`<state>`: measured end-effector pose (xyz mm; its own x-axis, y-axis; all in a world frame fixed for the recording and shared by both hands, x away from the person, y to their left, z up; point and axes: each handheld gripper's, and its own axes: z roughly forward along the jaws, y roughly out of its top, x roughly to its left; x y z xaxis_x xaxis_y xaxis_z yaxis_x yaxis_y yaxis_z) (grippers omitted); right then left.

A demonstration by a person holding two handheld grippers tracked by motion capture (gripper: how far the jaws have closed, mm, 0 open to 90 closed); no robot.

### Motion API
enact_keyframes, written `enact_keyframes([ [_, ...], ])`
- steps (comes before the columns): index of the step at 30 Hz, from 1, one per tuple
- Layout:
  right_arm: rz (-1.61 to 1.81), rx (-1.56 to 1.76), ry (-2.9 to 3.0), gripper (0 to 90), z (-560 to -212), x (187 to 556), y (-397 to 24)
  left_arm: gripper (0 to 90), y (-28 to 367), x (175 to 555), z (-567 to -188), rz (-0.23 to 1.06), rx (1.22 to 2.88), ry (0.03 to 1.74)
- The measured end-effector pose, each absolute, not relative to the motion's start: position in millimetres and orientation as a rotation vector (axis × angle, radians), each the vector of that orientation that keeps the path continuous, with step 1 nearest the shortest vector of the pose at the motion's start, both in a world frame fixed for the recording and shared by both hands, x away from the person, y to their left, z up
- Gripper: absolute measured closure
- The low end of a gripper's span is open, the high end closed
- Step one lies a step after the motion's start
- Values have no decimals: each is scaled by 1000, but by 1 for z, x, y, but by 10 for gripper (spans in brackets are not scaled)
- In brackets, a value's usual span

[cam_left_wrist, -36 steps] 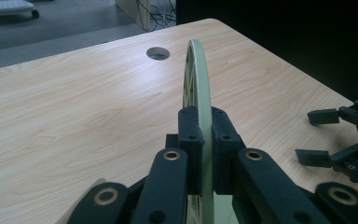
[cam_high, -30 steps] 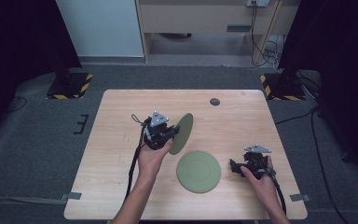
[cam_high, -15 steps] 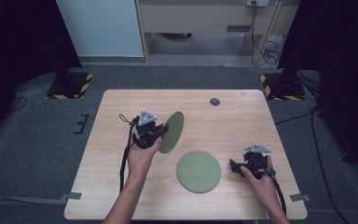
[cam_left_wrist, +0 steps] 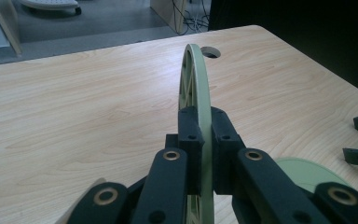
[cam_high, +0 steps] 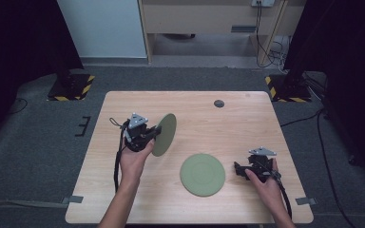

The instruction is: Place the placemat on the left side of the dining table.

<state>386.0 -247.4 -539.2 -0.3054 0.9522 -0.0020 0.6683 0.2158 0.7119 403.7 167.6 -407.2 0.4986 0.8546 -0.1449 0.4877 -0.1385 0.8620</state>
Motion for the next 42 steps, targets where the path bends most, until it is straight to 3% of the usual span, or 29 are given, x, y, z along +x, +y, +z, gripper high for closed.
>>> enact_keyframes([
  [42,858,1496,2053,27,-539,386,-247,853,214,391,-415,532,1766,1181],
])
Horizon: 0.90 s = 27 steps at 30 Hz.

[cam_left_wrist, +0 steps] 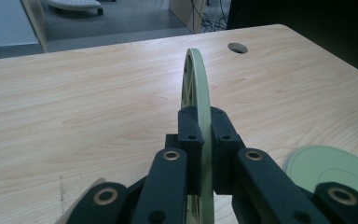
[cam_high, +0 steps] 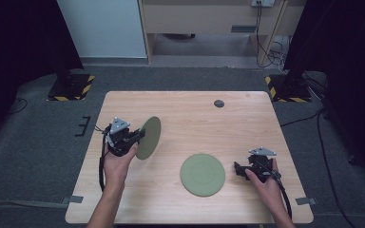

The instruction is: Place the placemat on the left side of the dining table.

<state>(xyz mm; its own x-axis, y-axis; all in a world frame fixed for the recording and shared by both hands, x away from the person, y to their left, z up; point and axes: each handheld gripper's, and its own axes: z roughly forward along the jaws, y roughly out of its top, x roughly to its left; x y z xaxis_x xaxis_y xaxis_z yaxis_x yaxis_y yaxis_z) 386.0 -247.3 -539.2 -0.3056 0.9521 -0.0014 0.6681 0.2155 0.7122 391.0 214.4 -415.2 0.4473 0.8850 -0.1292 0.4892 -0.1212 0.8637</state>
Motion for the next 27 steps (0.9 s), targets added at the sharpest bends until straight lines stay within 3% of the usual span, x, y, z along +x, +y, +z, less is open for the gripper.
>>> enact_keyframes([
  [27,855,1499,2050,25,-539,386,-245,853,246,382,-423,545,1721,1235],
])
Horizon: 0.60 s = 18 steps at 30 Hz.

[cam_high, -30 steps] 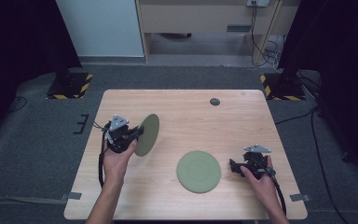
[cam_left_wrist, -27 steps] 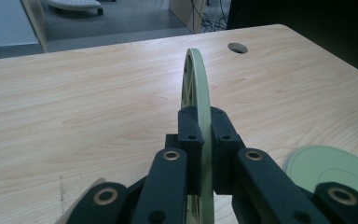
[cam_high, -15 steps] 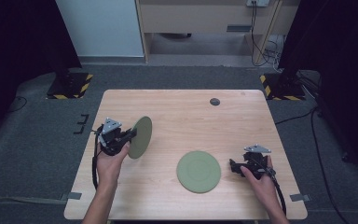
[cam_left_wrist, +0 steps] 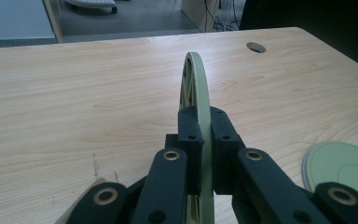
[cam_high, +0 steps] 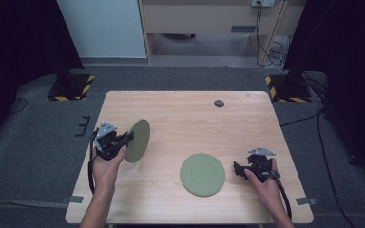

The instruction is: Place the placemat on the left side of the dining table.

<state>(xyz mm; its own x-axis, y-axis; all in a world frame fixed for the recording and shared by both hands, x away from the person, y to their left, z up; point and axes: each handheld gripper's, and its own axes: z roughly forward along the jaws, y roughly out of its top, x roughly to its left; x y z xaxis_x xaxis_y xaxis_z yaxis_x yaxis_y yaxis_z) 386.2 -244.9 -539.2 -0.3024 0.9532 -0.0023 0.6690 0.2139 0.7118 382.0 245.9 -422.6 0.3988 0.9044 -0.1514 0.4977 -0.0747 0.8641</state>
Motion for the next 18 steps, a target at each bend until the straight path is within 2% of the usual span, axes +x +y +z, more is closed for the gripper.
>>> enact_keyframes([
  [18,855,1499,2050,25,-539,386,-245,853,256,382,-430,546,1691,1264],
])
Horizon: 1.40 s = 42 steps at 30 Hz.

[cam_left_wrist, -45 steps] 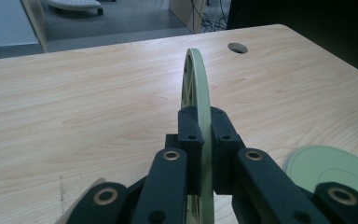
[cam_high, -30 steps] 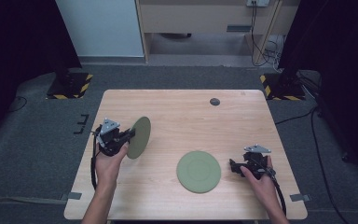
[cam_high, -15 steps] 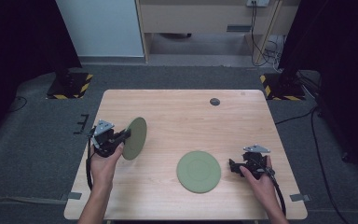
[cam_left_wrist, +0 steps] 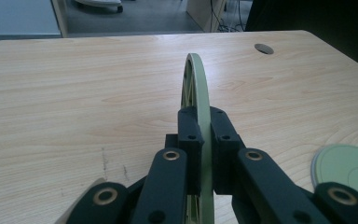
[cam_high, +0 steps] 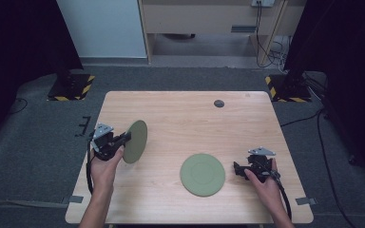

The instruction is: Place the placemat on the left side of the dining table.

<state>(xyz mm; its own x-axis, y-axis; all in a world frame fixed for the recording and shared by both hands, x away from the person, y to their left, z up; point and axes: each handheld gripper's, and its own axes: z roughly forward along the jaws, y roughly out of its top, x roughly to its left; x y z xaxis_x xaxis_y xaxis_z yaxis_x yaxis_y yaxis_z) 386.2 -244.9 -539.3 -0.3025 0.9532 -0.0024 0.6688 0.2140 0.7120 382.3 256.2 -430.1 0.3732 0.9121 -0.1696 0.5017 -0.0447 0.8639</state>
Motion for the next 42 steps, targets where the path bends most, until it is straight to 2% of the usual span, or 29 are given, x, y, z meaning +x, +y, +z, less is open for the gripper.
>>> enact_keyframes([
  [20,856,1499,2050,25,-539,386,-245,852,288,392,-439,570,1669,1347],
  [42,853,1502,2049,21,-539,387,-244,851,312,397,-455,540,1630,1393],
])
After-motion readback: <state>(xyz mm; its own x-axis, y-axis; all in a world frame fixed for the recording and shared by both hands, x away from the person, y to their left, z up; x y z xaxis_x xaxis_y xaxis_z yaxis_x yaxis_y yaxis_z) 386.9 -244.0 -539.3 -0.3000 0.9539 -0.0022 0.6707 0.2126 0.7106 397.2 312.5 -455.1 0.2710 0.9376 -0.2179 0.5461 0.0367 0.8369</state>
